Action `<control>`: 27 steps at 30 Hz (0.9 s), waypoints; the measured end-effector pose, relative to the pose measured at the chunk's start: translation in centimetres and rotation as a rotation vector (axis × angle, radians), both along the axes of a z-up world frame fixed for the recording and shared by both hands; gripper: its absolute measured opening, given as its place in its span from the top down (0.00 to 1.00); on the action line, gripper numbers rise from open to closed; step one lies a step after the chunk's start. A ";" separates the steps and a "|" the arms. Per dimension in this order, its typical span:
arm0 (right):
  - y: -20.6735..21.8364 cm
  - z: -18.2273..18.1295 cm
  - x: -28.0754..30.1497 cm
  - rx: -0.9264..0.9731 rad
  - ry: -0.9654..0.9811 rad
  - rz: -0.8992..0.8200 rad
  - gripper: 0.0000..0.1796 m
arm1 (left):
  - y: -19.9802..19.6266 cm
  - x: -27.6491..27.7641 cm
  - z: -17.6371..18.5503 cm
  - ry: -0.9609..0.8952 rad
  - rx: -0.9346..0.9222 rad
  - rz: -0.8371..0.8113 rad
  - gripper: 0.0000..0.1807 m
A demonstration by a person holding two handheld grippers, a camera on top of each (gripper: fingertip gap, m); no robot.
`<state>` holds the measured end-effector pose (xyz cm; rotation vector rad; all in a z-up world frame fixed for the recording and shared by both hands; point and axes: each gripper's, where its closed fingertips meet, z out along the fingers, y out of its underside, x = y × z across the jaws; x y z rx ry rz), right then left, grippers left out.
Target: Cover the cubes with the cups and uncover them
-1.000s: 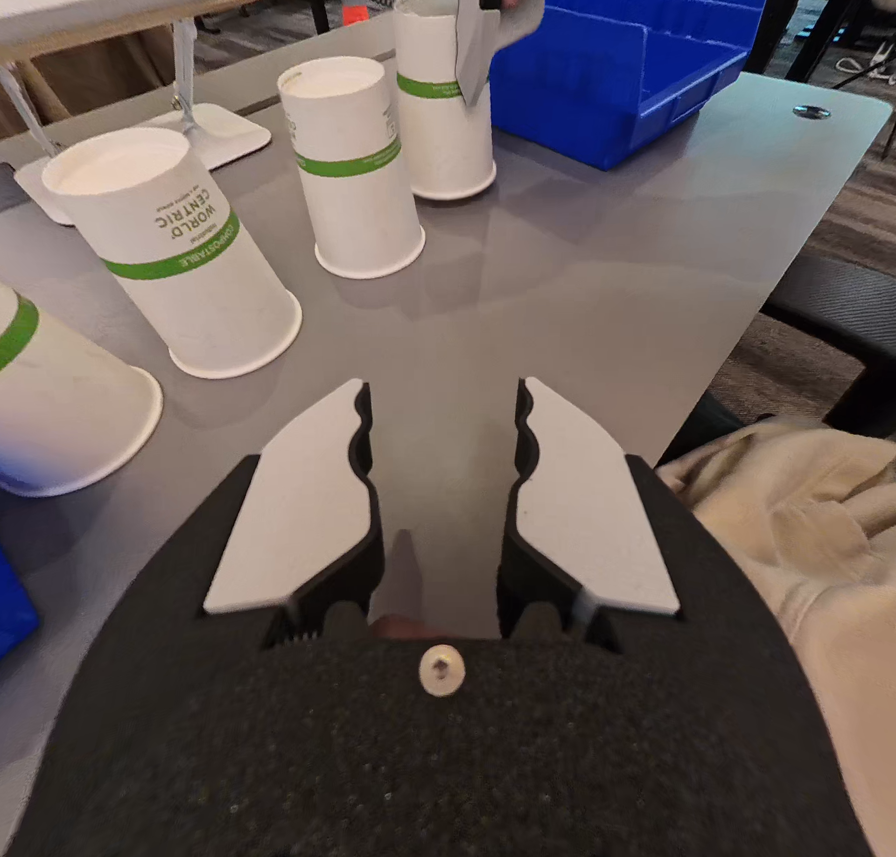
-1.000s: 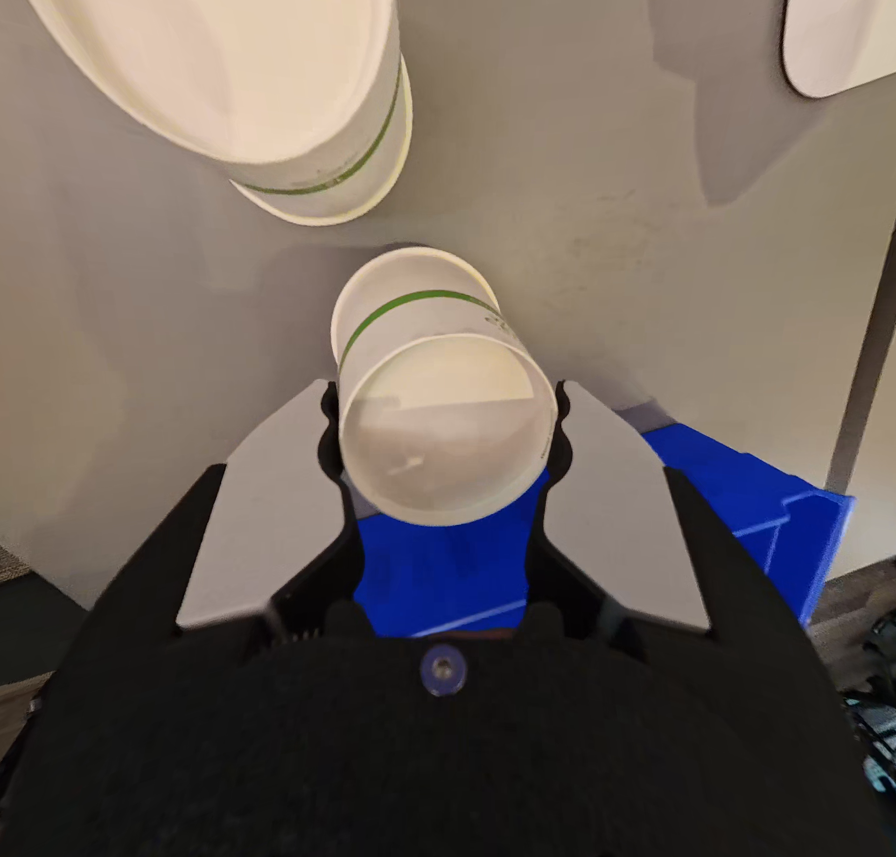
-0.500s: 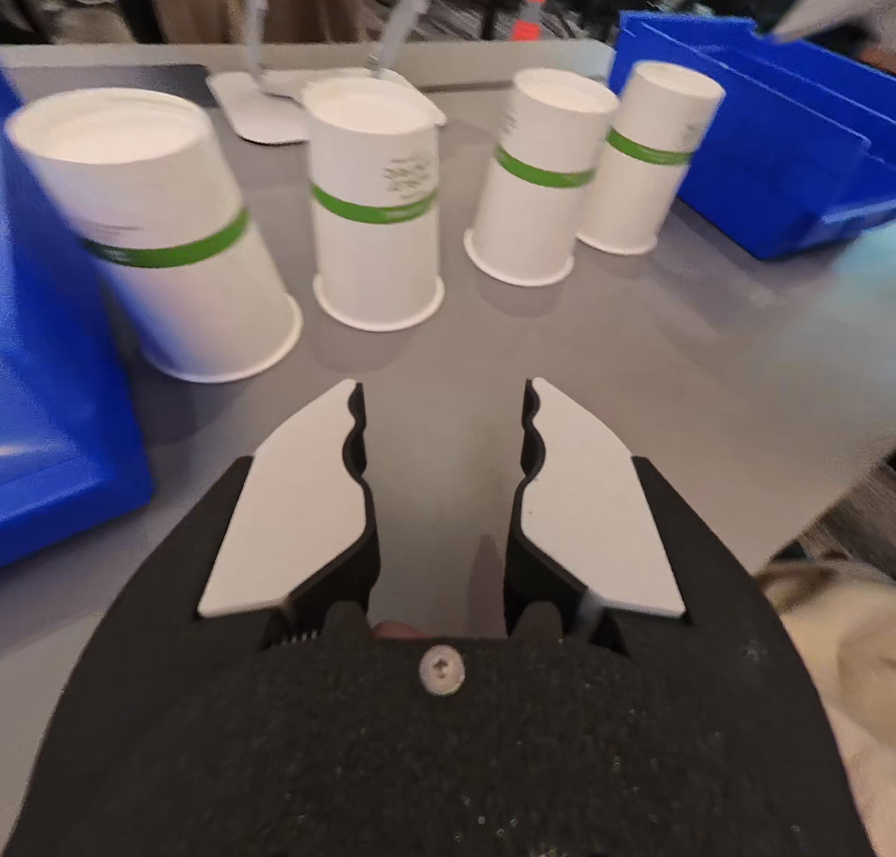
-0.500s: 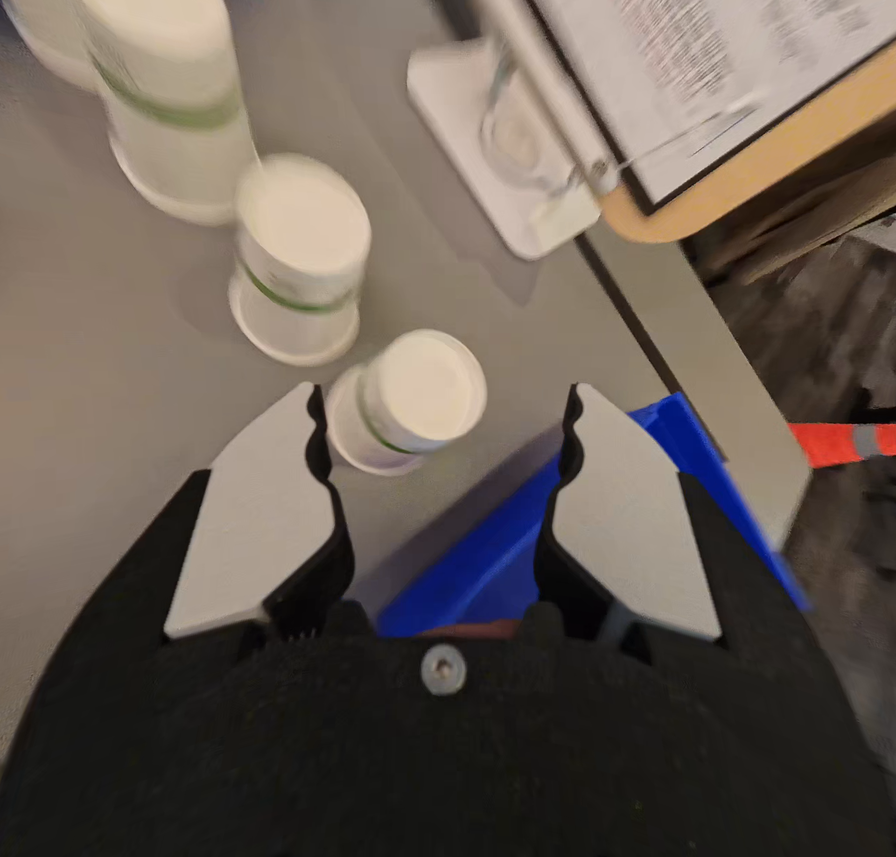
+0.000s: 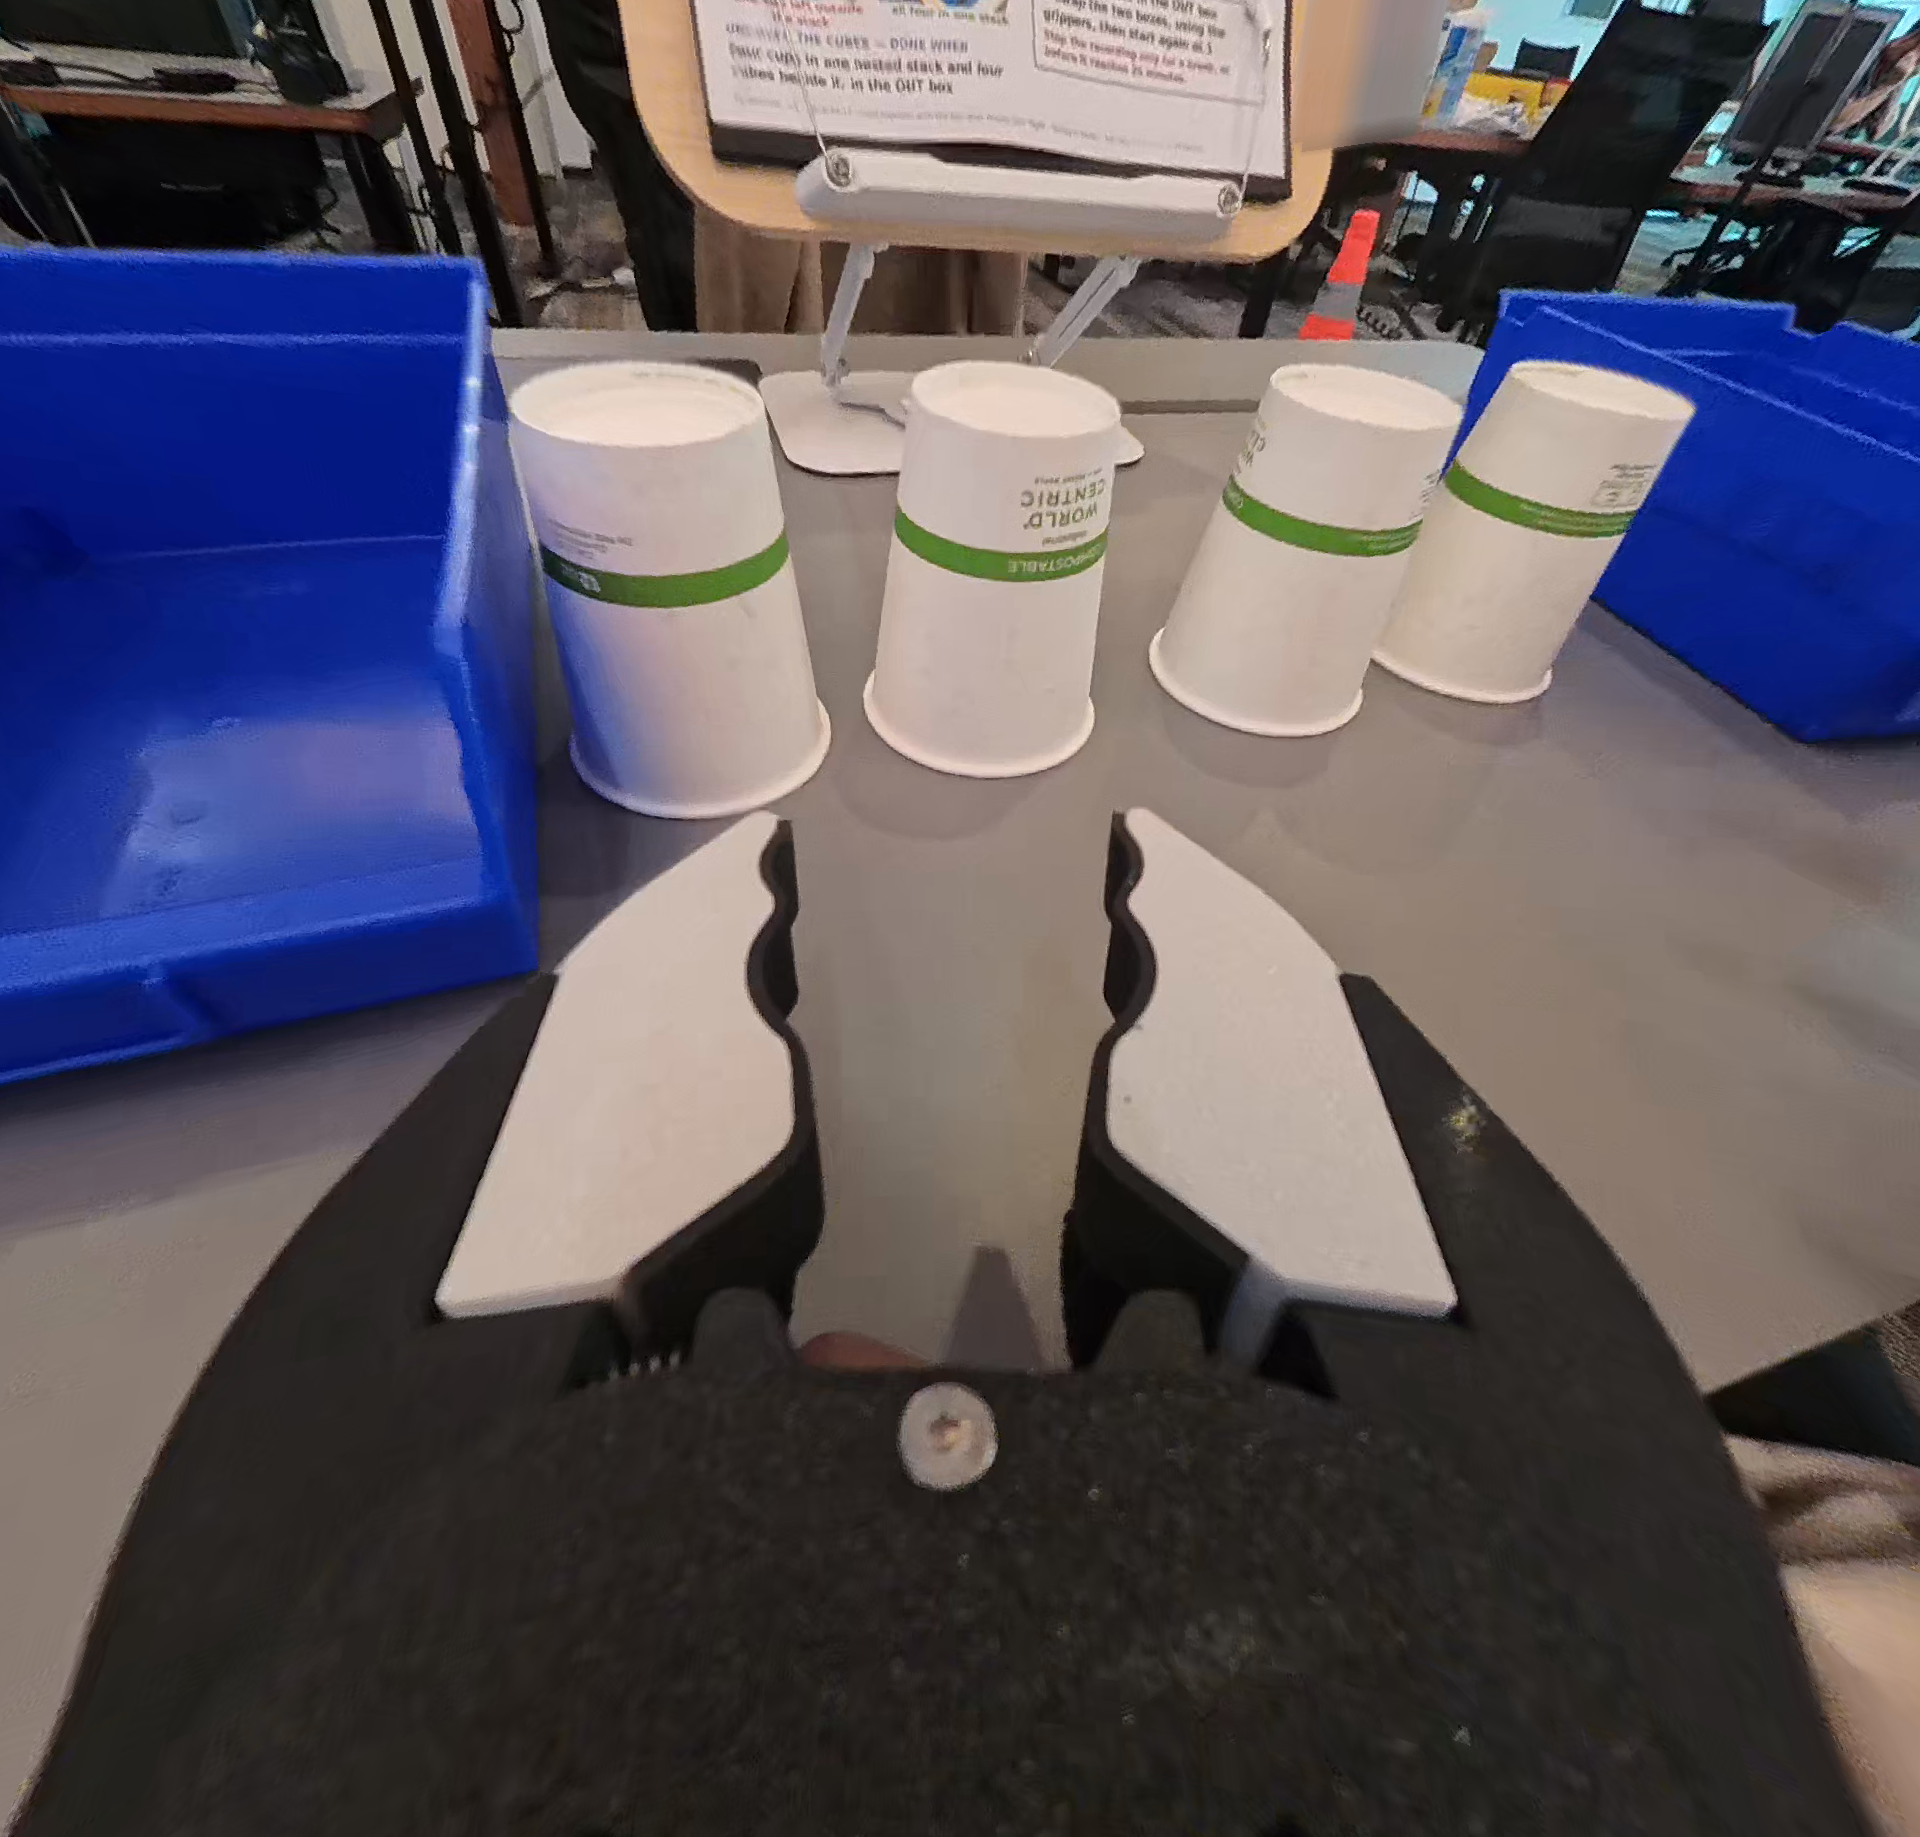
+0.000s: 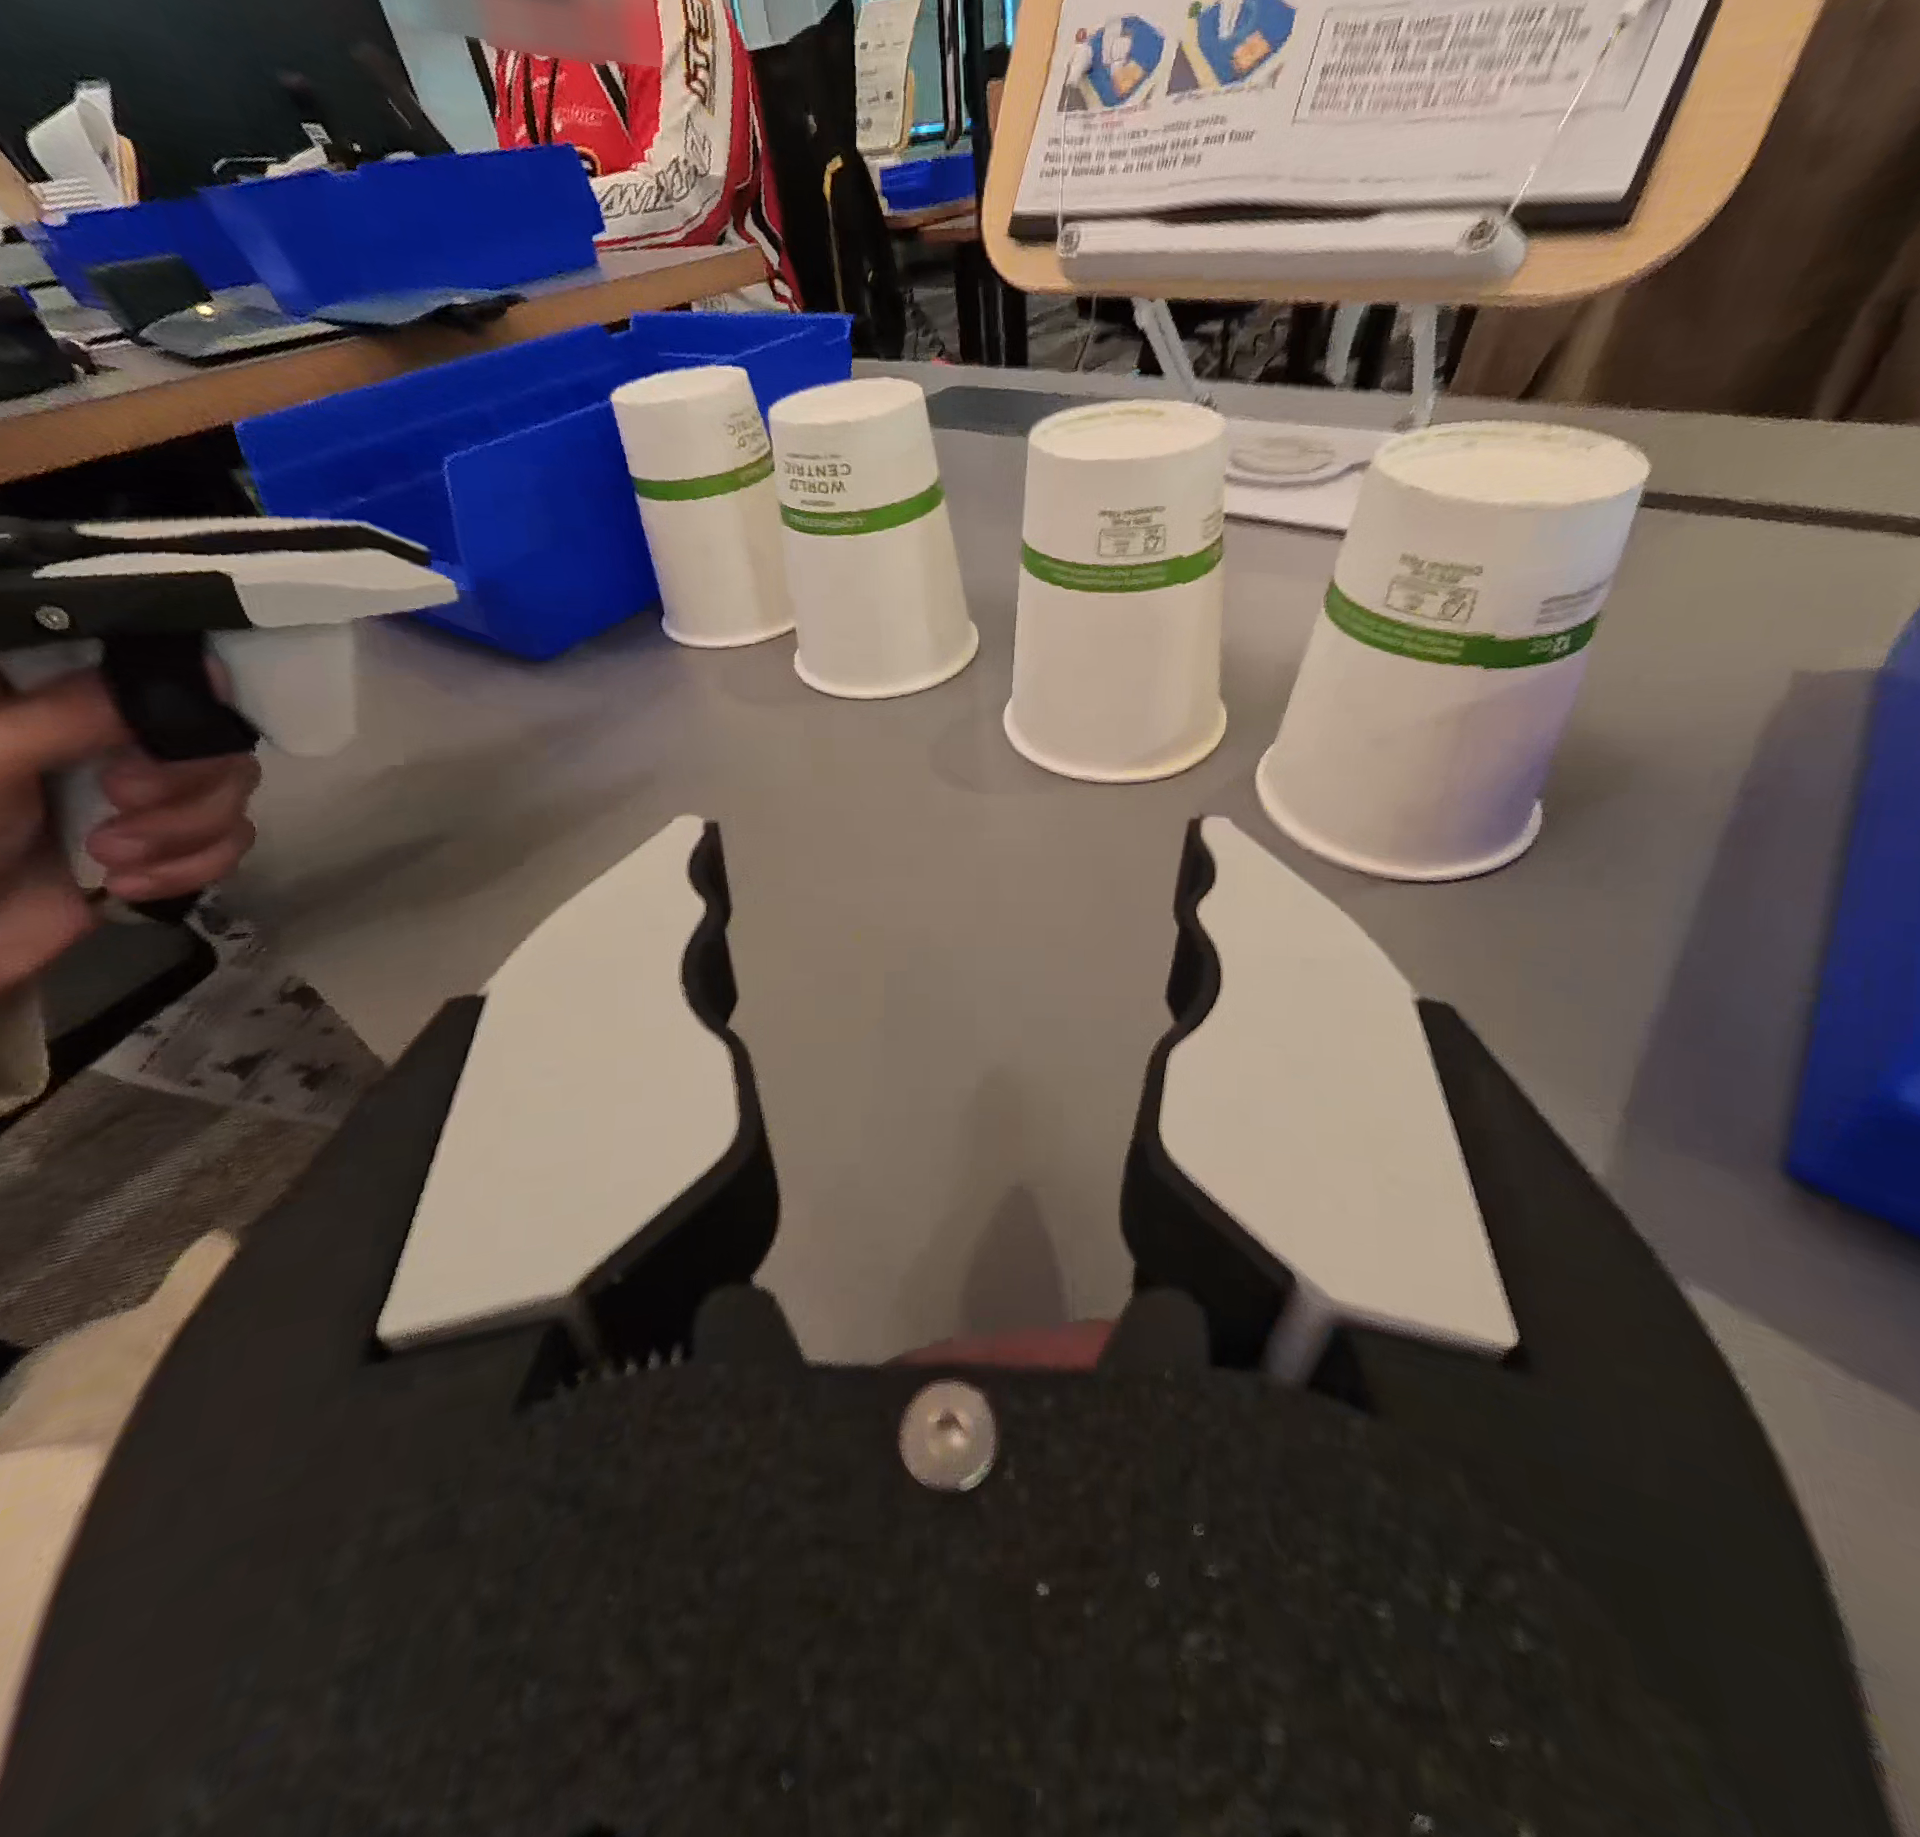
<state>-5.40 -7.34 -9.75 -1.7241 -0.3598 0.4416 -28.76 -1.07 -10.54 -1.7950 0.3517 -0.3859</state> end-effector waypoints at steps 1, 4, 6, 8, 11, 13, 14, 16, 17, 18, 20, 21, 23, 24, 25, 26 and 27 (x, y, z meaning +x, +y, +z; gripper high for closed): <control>-0.1 0.3 0.3 0.036 -0.022 -0.014 0.54 | -0.1 -0.4 0.3 0.004 0.017 0.016 0.69; -0.3 0.6 1.2 0.097 -0.080 -0.058 0.56 | -0.4 -1.1 0.6 0.000 0.035 0.045 0.69; -0.2 0.3 1.1 0.082 -0.080 -0.041 0.56 | -0.5 -1.4 0.2 0.009 0.032 0.052 0.69; -0.1 0.0 1.1 0.067 -0.068 -0.036 0.56 | -0.7 -1.2 -0.2 0.002 0.032 0.037 0.71; 0.2 -0.6 1.5 0.049 -0.079 -0.052 0.57 | -0.8 -0.5 -0.4 0.031 0.059 0.006 0.72; 0.3 -0.7 1.5 0.043 -0.085 -0.053 0.57 | -1.0 -0.1 -0.9 0.060 0.048 -0.010 0.71; 0.3 -0.7 1.5 0.044 -0.088 -0.054 0.57 | -1.1 0.2 -1.1 0.065 0.041 -0.023 0.71; 0.3 -0.8 1.5 0.046 -0.096 -0.055 0.57 | -1.2 0.5 -1.5 0.075 0.026 -0.039 0.70; 0.3 -0.9 1.3 0.044 -0.100 -0.051 0.57 | -1.3 0.6 -1.6 0.078 0.023 -0.041 0.70; 0.3 -1.0 1.3 0.042 -0.104 -0.049 0.57 | -1.2 0.6 -1.7 0.082 0.019 -0.044 0.70; 0.3 -1.2 1.1 0.036 -0.115 -0.043 0.57 | -1.1 0.8 -2.1 0.097 0.003 -0.053 0.71; 0.3 -1.2 1.0 0.034 -0.119 -0.041 0.57 | -1.0 0.7 -2.4 0.104 -0.006 -0.050 0.71; 0.3 -1.2 1.0 0.035 -0.118 -0.041 0.57 | -0.9 0.6 -2.7 0.105 -0.019 -0.049 0.71; 0.3 -1.2 1.0 0.032 -0.116 -0.039 0.57 | -0.9 0.7 -2.8 0.099 -0.025 -0.054 0.71; 0.3 -1.3 1.0 0.027 -0.114 -0.037 0.58 | -0.9 0.7 -2.8 0.094 -0.030 -0.058 0.71; 0.3 -1.4 1.1 0.022 -0.111 -0.038 0.58 | -0.8 0.7 -2.7 0.090 -0.031 -0.057 0.71; 0.3 -1.4 1.1 0.018 -0.108 -0.038 0.58 | -0.8 0.6 -2.7 0.091 -0.029 -0.054 0.71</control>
